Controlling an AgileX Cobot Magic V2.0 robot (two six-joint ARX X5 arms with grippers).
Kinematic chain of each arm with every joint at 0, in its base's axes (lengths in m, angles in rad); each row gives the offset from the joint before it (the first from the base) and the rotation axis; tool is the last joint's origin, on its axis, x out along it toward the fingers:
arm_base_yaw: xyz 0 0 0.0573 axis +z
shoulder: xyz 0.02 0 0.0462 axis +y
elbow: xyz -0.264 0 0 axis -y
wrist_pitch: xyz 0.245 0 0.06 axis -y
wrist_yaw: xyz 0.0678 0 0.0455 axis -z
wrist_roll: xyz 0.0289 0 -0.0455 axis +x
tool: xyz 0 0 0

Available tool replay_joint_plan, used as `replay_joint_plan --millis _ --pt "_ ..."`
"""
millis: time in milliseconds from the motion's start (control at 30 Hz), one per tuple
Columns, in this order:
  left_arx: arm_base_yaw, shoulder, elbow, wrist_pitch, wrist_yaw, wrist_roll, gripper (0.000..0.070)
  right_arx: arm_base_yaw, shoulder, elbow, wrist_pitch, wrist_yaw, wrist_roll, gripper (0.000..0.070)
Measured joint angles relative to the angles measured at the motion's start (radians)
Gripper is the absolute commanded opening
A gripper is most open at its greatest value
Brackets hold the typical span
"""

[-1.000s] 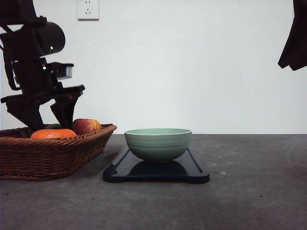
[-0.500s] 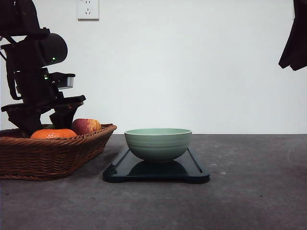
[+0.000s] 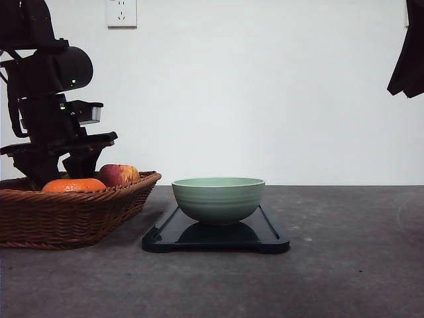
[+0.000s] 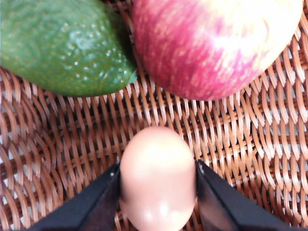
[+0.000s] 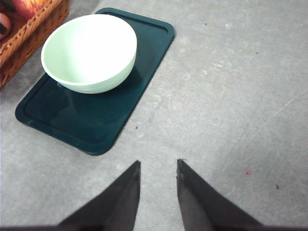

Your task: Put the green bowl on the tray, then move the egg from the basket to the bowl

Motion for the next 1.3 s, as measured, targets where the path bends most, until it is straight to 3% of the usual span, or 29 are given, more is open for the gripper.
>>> replay_joint_plan --millis 333,733,1000,1300 --pt "0.000 0.000 0.060 -0.114 0.000 -0.005 0.0217 0.000 0.000 0.000 0.000 0.000 0.000 0.0146" --pt "0.000 0.001 0.301 -0.350 0.000 -0.010 0.0216 0.000 0.000 0.000 0.000 0.000 0.000 0.0146" --pt "-0.038 -0.042 0.414 -0.312 0.075 -0.063 0.0216 0.000 0.000 0.000 0.000 0.000 0.000 0.0146" --pt "-0.169 -0.095 0.451 -0.118 0.152 -0.136 0.0216 0.000 0.000 0.000 0.000 0.000 0.000 0.0146"
